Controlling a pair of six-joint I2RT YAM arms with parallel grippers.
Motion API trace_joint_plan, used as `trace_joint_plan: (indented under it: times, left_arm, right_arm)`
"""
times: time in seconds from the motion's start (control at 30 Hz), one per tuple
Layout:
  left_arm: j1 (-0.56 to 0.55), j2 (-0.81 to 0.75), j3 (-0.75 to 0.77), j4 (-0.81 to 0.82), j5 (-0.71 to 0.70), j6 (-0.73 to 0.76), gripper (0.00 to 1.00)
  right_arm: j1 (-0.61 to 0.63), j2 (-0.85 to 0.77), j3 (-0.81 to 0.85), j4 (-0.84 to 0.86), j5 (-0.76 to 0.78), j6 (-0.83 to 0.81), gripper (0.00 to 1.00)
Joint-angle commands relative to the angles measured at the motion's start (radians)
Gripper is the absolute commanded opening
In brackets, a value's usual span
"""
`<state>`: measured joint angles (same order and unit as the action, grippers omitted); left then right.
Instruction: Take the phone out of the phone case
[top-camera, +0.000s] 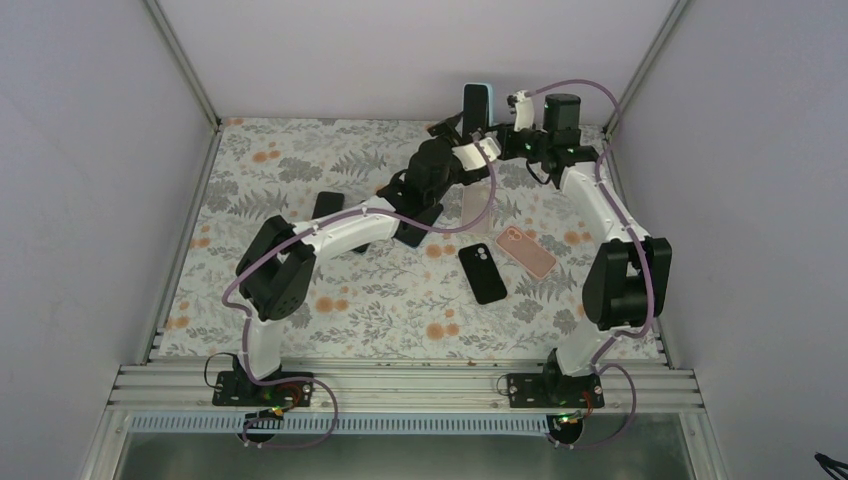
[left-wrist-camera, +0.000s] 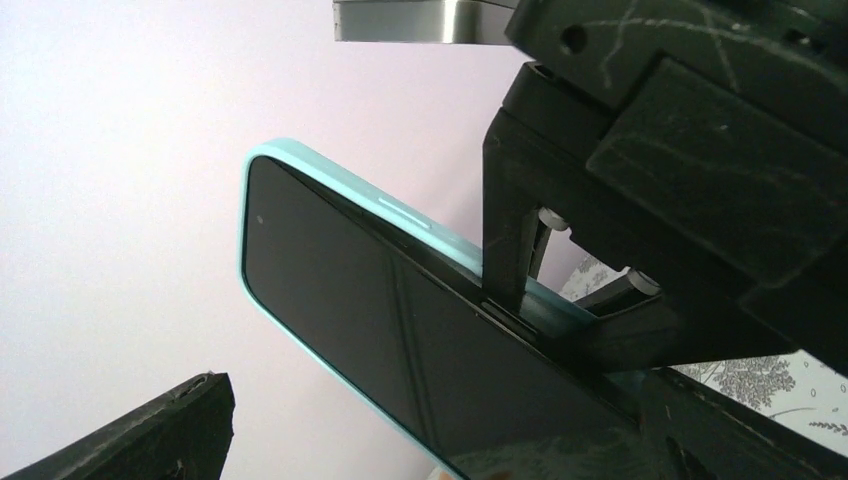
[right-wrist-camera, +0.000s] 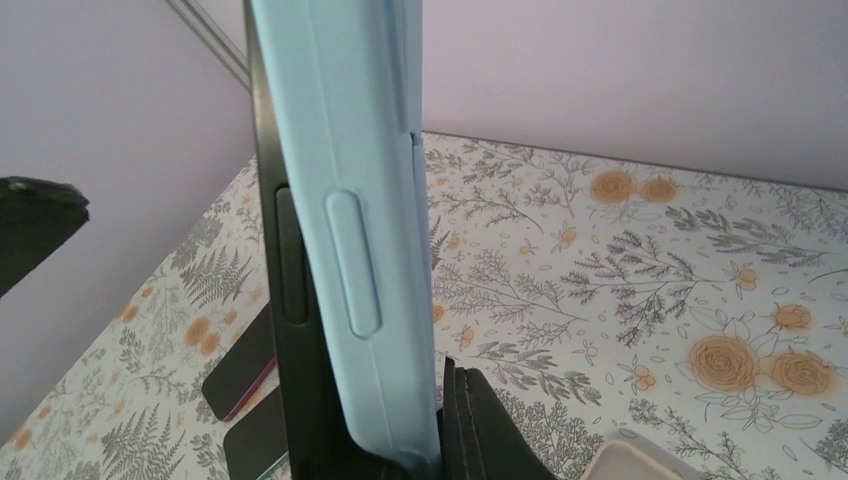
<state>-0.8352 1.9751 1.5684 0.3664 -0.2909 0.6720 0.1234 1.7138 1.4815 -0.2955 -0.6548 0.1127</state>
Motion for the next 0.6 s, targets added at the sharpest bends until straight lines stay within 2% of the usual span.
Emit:
trace_joint_plan:
  times: [0.0, 0.4, 0.57]
  left_arm:
    - [0.015, 0.004, 0.003, 0.018, 0.010, -0.019, 0.99]
    - [-0.012, -0.025, -0.046, -0.010, 0.030, -0.034, 0.99]
    - [-0.011, -0.023, -0.058, 0.025, -0.011, -0.030, 0.99]
  right_arm:
    - [0.013, -0.076, 0.012, 0.074, -0.029, 0.014, 0.03]
    - [0.019, -0.064, 0.018, 0.074, -0.022, 0.010, 0.03]
    - [0.025, -0.066, 0.016, 0.075, -0.026, 0.009, 0.03]
